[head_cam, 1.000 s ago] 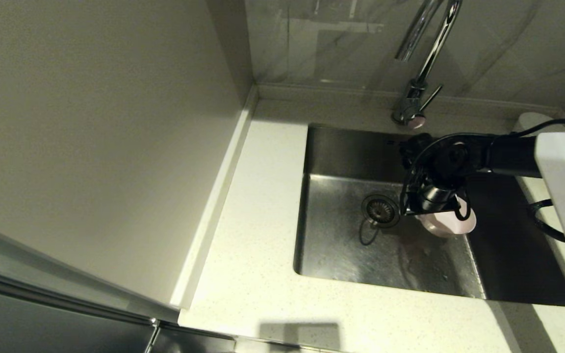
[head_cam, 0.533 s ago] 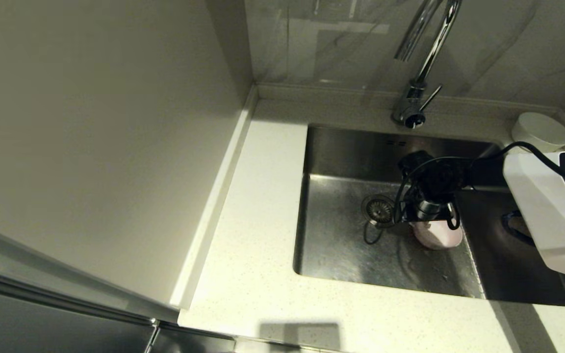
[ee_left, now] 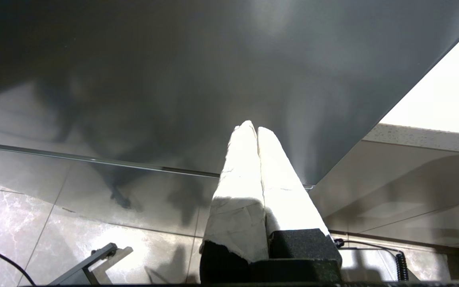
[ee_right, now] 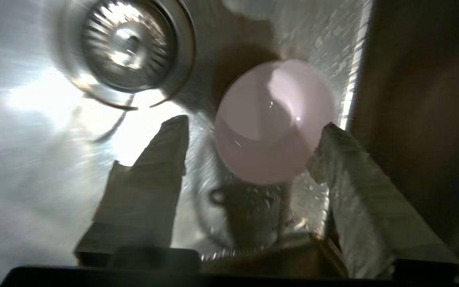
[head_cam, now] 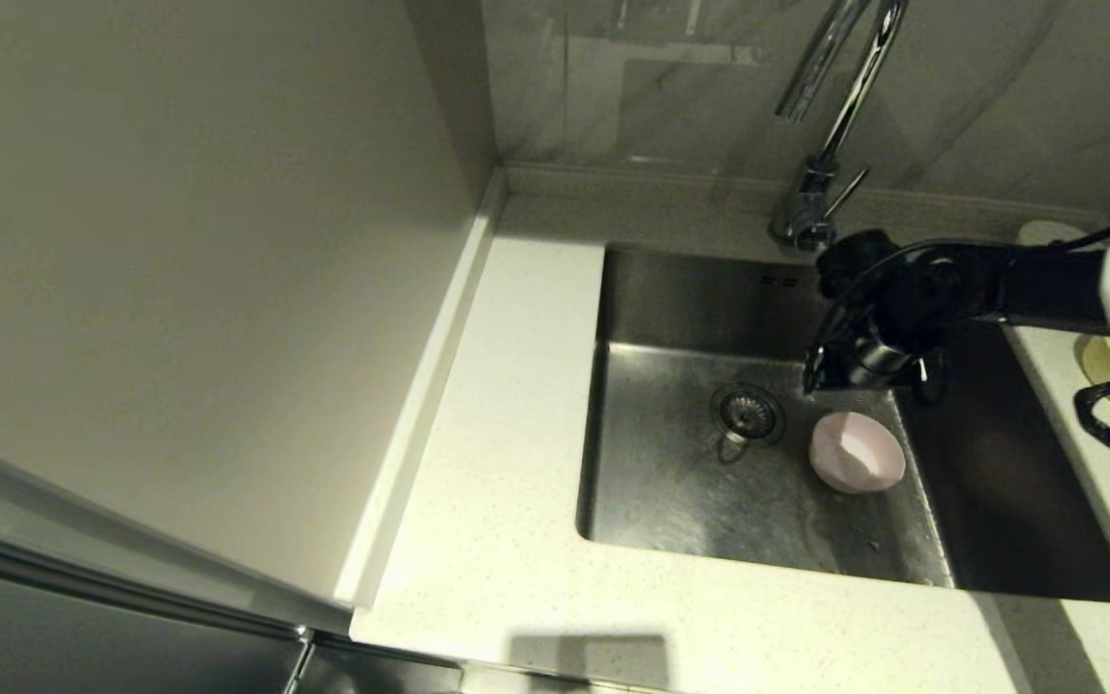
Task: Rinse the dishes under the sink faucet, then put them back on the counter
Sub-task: Put a bowl into the sink
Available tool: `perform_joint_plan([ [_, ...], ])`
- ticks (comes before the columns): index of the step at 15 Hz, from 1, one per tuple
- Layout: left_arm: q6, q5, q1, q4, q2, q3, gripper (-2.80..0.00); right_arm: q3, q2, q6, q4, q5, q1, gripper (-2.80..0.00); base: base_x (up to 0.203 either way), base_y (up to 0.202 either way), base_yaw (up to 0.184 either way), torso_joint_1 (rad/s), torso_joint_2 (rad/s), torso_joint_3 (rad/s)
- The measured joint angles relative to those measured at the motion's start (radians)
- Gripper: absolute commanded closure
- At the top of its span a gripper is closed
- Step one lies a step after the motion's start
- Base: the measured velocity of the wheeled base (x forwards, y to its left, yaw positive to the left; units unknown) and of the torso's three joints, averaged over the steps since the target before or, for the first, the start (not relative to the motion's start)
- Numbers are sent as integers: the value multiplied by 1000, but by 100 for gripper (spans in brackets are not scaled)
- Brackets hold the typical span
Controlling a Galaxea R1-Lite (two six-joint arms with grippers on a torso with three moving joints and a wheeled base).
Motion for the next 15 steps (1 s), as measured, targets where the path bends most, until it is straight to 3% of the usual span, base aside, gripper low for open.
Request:
perform_joint_plan([
  [3,0,0,0,0,0,0,0,0,-167,2,37,0,-11,-280,0,0,0,0,0,0],
  [7,0,0,0,0,0,0,0,-1,-310,-10,12,-36,-148,-280,0,0,0,0,0,0],
  [15,0,0,0,0,0,0,0,1,-272,-21,-87,-11,-342,-280,0,0,0,0,0,0],
])
